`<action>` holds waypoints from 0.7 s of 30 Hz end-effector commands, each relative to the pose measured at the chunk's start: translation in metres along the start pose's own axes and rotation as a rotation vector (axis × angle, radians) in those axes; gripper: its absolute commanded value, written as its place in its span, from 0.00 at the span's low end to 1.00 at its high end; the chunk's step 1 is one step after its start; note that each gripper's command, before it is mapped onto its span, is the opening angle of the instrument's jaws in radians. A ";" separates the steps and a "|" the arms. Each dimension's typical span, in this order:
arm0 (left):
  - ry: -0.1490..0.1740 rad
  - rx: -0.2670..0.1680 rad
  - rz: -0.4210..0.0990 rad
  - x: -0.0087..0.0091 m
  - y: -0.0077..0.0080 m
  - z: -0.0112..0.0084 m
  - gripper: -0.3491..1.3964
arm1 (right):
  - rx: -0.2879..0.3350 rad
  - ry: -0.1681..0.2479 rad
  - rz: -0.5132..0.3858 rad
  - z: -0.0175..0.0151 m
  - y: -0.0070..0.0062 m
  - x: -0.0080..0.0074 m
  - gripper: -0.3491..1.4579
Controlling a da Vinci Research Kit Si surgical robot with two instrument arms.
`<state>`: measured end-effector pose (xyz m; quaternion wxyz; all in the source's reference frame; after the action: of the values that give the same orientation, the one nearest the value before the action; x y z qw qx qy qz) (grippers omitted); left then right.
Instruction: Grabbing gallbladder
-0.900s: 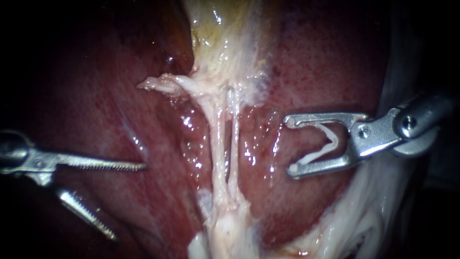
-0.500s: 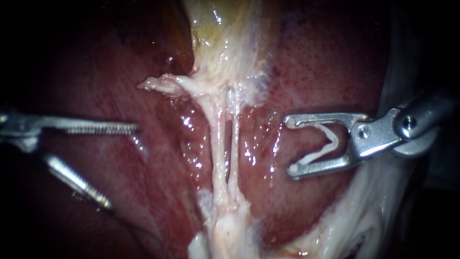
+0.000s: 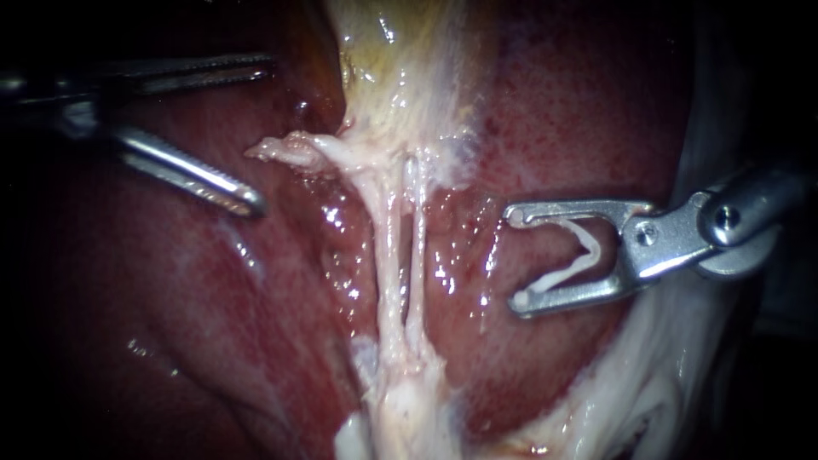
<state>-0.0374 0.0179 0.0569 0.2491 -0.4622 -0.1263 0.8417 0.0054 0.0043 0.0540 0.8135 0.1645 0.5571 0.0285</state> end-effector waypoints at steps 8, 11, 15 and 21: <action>0.000 -0.002 0.012 -0.0023 0.0001 0.0016 0.44 | 0.000 0.000 0.000 0.0001 0.0000 0.0000 0.47; 0.000 -0.006 0.021 -0.0029 0.0001 0.0018 0.38 | 0.000 0.000 0.000 0.0001 0.0000 0.0000 0.47; -0.003 -0.015 0.018 -0.0034 0.0001 0.0018 0.32 | 0.000 0.000 0.000 0.0001 0.0000 0.0001 0.47; -0.011 -0.023 -0.021 -0.0037 -0.0001 0.0012 0.00 | 0.000 0.000 0.000 0.0001 0.0000 0.0001 0.47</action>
<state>-0.0366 0.0160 0.0603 0.2566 -0.4576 -0.1413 0.8395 0.0055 0.0043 0.0540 0.8136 0.1644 0.5569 0.0287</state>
